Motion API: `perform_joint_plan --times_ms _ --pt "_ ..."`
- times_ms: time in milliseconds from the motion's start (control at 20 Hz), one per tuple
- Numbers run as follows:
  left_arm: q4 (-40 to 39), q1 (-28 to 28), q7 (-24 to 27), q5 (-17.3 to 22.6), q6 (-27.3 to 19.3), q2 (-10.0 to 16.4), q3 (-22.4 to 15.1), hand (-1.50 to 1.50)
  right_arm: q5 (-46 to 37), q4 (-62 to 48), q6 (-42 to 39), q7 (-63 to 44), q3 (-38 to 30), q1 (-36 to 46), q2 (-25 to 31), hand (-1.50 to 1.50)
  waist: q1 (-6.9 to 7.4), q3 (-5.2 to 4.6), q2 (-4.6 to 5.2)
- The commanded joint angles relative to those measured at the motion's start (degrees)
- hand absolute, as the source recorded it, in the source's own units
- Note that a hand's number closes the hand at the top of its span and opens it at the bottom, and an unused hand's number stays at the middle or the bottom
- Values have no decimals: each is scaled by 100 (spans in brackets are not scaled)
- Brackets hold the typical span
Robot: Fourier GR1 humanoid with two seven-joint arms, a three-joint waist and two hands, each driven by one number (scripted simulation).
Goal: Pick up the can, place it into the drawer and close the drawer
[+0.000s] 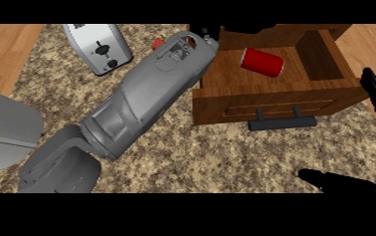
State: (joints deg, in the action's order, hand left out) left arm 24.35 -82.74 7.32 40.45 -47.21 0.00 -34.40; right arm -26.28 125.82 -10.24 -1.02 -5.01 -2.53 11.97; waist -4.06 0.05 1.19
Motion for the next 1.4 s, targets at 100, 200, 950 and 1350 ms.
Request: perform_joint_plan --times_ms 100,200,950,1350 --pt "78 -128 -130 -5 -166 0 -57 -150 -1438 -554 265 369 464 28 309 -150 221 2 -68" --pt "-11 -97 -118 -7 -53 0 -39 -150 -2084 -904 513 131 826 407 180 -150 273 -1 -51" --pt "1036 468 -858 -582 -40 715 -34 -150 -3629 -4154 2283 268 1047 1599 -569 -150 581 -1 -127" --pt "2257 914 -1634 -741 182 1628 -120 -150 -3743 -5868 3089 788 490 2222 -339 -150 683 1 -132"
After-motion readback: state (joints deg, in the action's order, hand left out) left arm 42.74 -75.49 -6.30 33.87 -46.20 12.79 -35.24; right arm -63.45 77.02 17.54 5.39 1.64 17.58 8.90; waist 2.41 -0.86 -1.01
